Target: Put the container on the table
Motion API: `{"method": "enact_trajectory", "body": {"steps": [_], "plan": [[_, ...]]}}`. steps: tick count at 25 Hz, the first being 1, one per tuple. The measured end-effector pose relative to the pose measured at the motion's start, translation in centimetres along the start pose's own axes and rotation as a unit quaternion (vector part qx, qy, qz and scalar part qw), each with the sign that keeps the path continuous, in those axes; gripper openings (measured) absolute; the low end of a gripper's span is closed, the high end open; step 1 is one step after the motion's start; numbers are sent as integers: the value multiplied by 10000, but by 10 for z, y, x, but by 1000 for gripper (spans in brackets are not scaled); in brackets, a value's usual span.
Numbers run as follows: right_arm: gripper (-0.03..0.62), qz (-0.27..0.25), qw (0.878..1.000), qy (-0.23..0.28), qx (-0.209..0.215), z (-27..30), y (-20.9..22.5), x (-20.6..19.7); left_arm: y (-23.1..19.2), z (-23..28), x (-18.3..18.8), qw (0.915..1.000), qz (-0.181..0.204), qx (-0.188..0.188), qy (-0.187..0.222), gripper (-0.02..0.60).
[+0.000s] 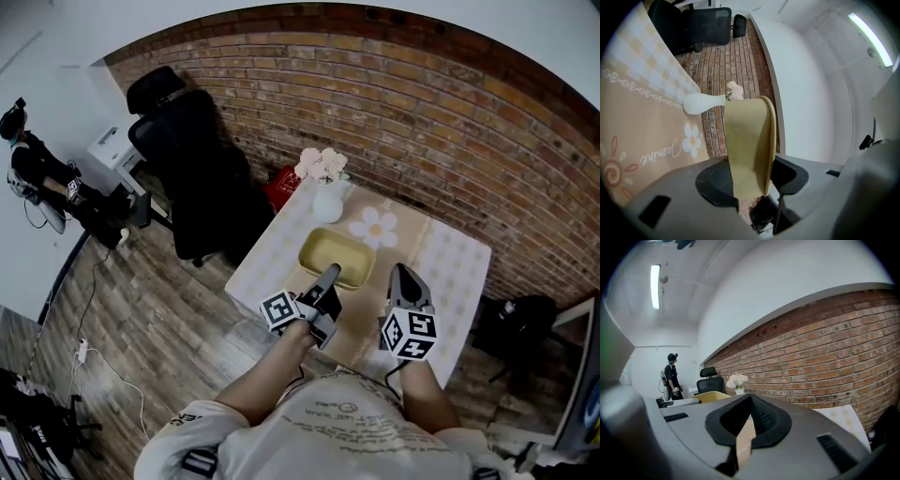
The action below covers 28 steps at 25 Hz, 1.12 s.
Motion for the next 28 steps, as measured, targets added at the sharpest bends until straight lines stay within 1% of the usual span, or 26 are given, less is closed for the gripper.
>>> {"method": "enact_trajectory", "body": {"steps": [7, 10, 15, 20, 25, 28], "plan": [[3, 68, 9991, -156, -392, 24, 45, -10, -38, 48, -14, 9989, -106, 217, -409, 206], [3, 83, 9986, -187, -483, 34, 59, -11, -47, 66, -19, 9980, -218, 209, -552, 206], [3, 37, 9981, -181, -596, 43, 69, -10, -68, 84, -27, 9959, -280, 243, -831, 206], [3, -45, 9970, -252, -727, 46, 69, -16, -88, 96, -31, 9921, -393, 325, -1143, 206], [3, -122, 9939, -349, -1037, 48, 72, -23, -108, 110, -31, 9870, -551, 356, -1470, 206], [3, -179, 9903, -384, -1327, 53, 75, -27, -124, 116, -30, 9822, -613, 471, -1713, 206]]}}
Point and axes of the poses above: the fingertips, and each gripper's own axes: z forward along the fingers, y to its right, x out of its top, the point moved 1 cm from there along -z, backward along the fingers, and after that the axes turned 15 degrees about y, right-handed, at the moved point
